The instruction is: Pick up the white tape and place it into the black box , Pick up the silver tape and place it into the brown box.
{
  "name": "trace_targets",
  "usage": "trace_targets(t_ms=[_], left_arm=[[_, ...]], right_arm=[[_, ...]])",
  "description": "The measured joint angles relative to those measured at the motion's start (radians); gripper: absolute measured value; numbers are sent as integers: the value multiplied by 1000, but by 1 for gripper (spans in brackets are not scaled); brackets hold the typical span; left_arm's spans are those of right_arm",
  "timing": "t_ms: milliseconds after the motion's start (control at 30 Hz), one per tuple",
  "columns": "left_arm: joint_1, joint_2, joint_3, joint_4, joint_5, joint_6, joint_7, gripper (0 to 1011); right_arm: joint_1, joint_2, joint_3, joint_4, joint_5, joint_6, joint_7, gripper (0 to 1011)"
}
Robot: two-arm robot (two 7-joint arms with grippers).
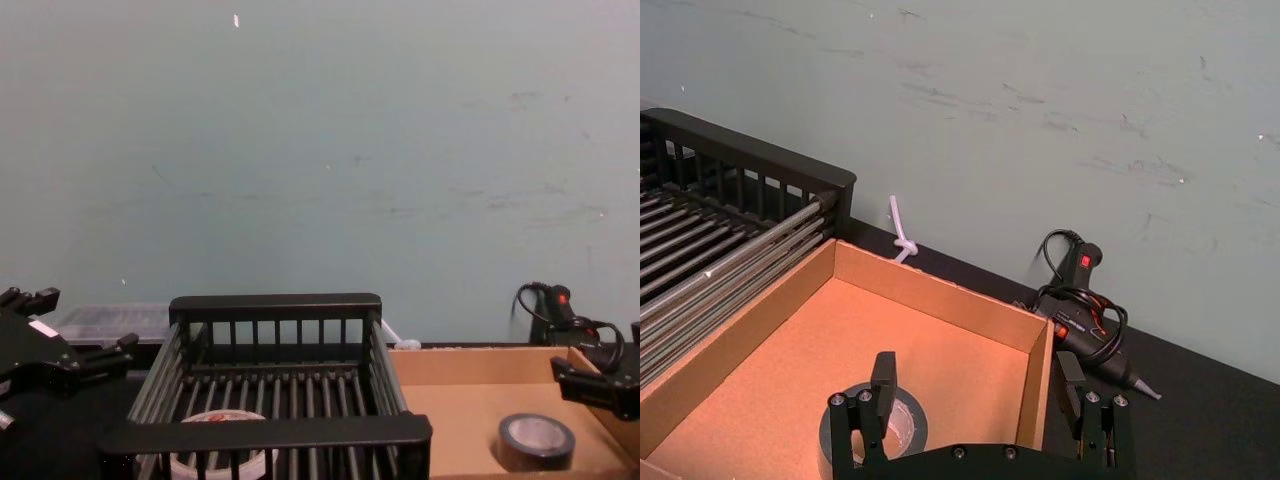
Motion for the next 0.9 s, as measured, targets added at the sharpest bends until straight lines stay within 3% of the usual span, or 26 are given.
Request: trace_targets(t_ms=[900], left_arm=[[0,0,0,0,0,0,0,1001]], right_arm=[[0,0,0,0,0,0,0,1002]])
